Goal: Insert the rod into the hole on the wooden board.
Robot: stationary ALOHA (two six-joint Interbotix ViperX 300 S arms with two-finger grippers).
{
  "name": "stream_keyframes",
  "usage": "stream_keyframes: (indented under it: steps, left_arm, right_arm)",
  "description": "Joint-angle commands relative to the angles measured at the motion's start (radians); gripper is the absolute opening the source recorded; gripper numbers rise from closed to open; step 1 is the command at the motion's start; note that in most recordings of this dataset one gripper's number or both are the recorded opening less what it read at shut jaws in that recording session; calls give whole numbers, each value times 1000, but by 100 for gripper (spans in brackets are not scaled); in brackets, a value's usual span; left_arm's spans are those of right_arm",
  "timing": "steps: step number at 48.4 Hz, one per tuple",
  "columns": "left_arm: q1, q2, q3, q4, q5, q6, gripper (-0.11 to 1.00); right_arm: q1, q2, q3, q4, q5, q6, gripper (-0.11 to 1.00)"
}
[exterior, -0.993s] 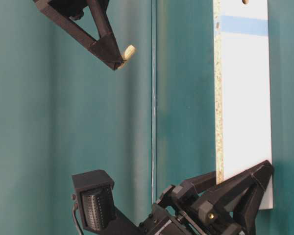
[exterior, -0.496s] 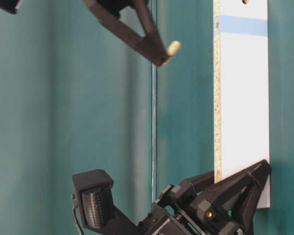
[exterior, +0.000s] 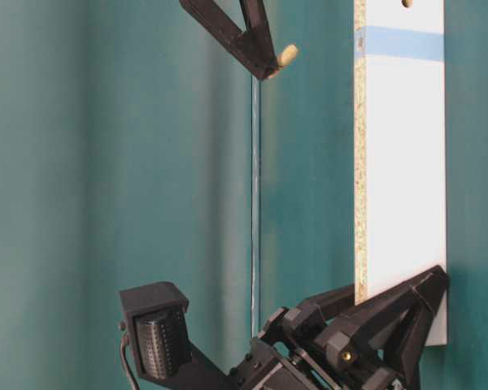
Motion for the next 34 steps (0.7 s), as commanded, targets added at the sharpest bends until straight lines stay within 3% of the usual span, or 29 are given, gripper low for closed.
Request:
stream_keyframes:
  steps: [1, 18, 34]
  left_arm:
    - [11, -14, -5, -2, -5, -5, 33]
    - [14, -14, -12, -2, -3, -8, 32]
    - [14, -15, -14, -3, -3, -23, 32]
  right_arm:
    - [-2, -9, 5, 9, -29, -11, 10]
    - [0, 5, 55, 9, -63, -57, 10]
    - [35, 75, 5, 9, -64, -77, 10]
